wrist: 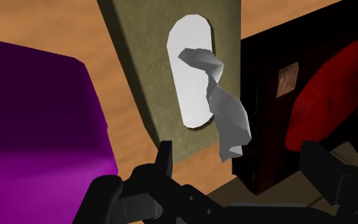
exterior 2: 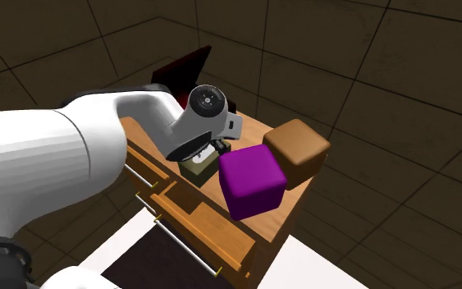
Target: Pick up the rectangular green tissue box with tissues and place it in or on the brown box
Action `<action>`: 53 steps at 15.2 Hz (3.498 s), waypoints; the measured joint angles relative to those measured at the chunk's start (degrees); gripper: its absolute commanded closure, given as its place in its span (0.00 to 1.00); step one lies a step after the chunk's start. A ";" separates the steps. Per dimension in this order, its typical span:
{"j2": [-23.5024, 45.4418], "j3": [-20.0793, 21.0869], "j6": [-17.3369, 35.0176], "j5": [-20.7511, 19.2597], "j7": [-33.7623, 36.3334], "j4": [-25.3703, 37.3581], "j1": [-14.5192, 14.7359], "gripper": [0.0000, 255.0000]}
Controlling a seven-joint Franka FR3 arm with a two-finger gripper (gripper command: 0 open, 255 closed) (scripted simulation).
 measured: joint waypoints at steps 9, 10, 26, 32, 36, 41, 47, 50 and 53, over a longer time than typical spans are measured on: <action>4.67 0.52 4.88 3.71 -2.60 2.07 2.32 0.00; 4.62 0.52 5.12 3.92 -2.78 1.96 2.40 0.00; 4.68 0.57 3.73 2.36 -1.12 1.88 1.45 1.00; 1.94 1.32 -0.69 -1.59 3.01 3.56 -0.24 1.00; 0.36 1.63 -3.65 -3.68 5.23 5.10 -1.19 1.00; -1.31 1.76 -7.39 -5.82 7.45 7.31 -2.21 1.00; -2.71 1.99 -11.84 -8.02 10.06 10.61 -3.16 1.00; -3.51 1.95 -14.24 -8.99 11.19 12.31 -3.61 1.00; -3.93 2.01 -16.39 -9.83 12.29 14.16 -3.94 1.00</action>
